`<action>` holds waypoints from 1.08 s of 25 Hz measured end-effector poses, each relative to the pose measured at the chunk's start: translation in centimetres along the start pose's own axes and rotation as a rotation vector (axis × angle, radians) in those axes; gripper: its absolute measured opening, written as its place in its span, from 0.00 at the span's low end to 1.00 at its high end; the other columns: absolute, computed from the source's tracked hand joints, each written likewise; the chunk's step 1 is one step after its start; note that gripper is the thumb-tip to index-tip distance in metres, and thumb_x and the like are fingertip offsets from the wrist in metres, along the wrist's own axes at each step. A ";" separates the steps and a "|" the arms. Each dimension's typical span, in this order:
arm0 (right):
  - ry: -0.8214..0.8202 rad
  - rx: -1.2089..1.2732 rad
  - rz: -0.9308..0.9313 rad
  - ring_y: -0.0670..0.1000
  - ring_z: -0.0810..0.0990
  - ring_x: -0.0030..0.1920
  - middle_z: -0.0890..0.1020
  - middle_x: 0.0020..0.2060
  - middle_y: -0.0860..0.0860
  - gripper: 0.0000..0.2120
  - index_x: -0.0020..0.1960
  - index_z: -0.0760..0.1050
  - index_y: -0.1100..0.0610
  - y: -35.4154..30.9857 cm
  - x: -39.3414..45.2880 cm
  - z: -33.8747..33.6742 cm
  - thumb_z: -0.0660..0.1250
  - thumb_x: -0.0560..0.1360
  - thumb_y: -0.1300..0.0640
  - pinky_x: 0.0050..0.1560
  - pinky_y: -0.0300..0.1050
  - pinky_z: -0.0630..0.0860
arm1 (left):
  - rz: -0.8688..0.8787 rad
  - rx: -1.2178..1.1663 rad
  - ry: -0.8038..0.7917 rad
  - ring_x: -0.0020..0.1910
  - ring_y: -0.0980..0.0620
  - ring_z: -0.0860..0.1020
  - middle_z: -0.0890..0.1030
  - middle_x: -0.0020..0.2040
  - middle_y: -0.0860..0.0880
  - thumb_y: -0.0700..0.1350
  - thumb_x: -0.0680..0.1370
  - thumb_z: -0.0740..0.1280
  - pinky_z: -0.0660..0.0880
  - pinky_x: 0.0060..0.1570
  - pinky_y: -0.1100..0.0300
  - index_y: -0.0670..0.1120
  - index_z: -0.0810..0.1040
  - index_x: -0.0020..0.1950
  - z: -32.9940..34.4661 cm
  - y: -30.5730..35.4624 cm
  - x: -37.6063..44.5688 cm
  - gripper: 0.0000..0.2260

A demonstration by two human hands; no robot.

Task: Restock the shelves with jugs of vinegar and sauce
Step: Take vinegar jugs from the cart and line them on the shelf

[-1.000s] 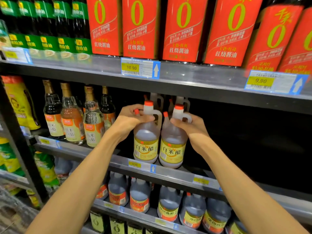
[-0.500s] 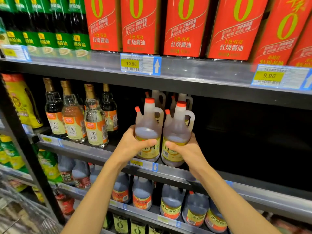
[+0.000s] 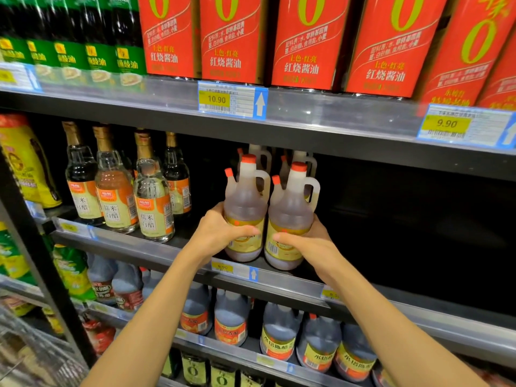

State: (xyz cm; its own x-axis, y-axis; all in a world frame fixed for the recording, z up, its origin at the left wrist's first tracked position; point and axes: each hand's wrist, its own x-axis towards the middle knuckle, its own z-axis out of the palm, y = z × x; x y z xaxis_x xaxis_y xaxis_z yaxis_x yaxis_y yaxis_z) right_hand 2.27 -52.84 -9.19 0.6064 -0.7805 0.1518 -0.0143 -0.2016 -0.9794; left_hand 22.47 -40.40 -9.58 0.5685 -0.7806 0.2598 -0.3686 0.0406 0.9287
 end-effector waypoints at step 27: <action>0.104 -0.055 0.009 0.46 0.81 0.58 0.82 0.57 0.45 0.35 0.55 0.67 0.39 1.8 5.6 -0.6 0.87 0.58 0.50 0.51 0.42 0.79 | -0.006 -0.004 -0.028 0.54 0.60 0.80 0.82 0.53 0.59 0.48 0.65 0.84 0.76 0.48 0.63 0.53 0.77 0.65 0.8 -1.7 6.2 0.31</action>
State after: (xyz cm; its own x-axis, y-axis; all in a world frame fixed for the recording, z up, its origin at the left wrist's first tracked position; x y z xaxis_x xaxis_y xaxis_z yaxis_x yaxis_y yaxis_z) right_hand 5.17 -57.90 -10.04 0.5207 -0.8388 0.1588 -0.0648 -0.2244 -0.9723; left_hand 26.01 -45.81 -9.74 0.5498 -0.7978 0.2472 -0.3624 0.0388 0.9312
